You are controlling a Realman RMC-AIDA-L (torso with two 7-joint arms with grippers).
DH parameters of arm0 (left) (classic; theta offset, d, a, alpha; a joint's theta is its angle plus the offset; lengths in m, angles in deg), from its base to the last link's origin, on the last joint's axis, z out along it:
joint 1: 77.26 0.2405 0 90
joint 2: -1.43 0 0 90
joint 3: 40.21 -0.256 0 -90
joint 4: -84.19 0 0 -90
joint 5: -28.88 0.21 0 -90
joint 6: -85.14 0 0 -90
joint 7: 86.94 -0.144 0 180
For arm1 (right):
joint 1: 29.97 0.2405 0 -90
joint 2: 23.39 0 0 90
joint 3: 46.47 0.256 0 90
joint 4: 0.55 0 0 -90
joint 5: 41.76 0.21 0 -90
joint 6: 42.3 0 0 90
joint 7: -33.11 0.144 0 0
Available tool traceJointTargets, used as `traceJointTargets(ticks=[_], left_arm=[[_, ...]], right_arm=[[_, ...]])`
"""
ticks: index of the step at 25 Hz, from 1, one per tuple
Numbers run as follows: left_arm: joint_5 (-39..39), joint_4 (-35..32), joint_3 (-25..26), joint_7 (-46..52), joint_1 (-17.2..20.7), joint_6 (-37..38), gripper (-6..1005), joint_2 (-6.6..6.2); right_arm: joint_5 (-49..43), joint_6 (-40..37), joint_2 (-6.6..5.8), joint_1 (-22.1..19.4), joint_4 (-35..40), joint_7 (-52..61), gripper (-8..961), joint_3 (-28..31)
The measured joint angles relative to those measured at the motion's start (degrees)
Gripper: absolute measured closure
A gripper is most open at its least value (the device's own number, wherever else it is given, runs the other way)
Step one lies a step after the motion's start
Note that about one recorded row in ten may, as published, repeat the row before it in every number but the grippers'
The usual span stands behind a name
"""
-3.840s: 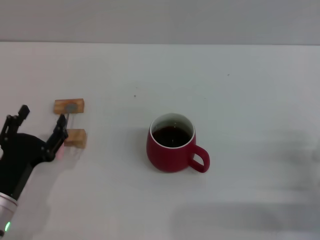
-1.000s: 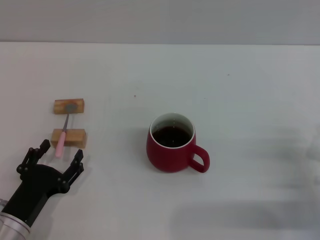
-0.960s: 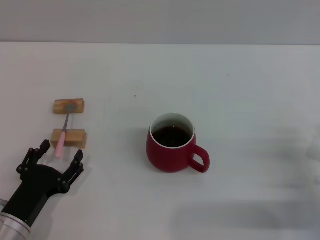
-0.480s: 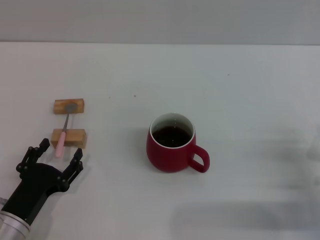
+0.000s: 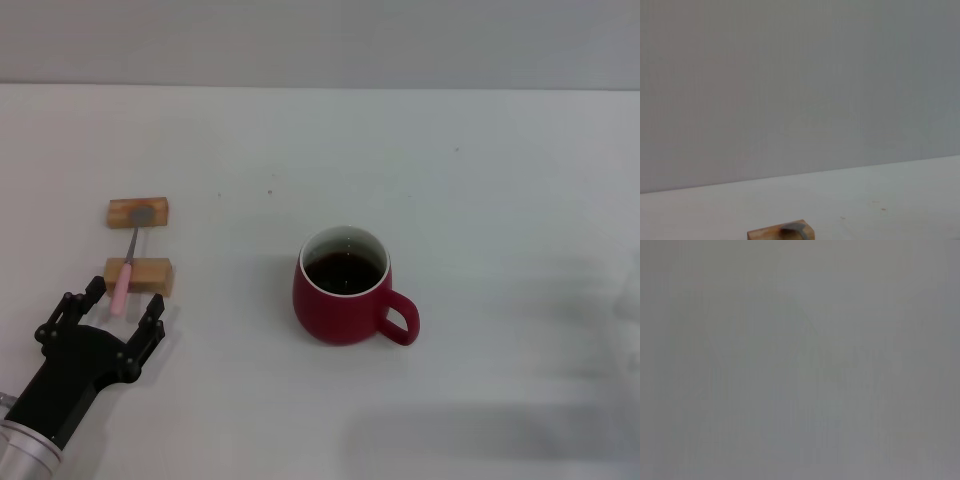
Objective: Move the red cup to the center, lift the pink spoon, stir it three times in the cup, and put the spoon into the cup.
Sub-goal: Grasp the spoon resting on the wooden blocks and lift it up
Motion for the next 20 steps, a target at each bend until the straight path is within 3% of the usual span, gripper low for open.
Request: traceJointTargets(ticks=[2,20], left_arm=[[0.0,0.01,-0.02,0.01,0.0,-0.01,276,0.0],[0.0,-0.55,0.38,0.11,0.48,-1.14,292,0.09]], right_arm=[[0.0,-0.14,0.0,-0.08,0.04,0.0,953,0.0],[0.0,-0.25,0.0,-0.14,0.08,0.0,954,-0.7]])
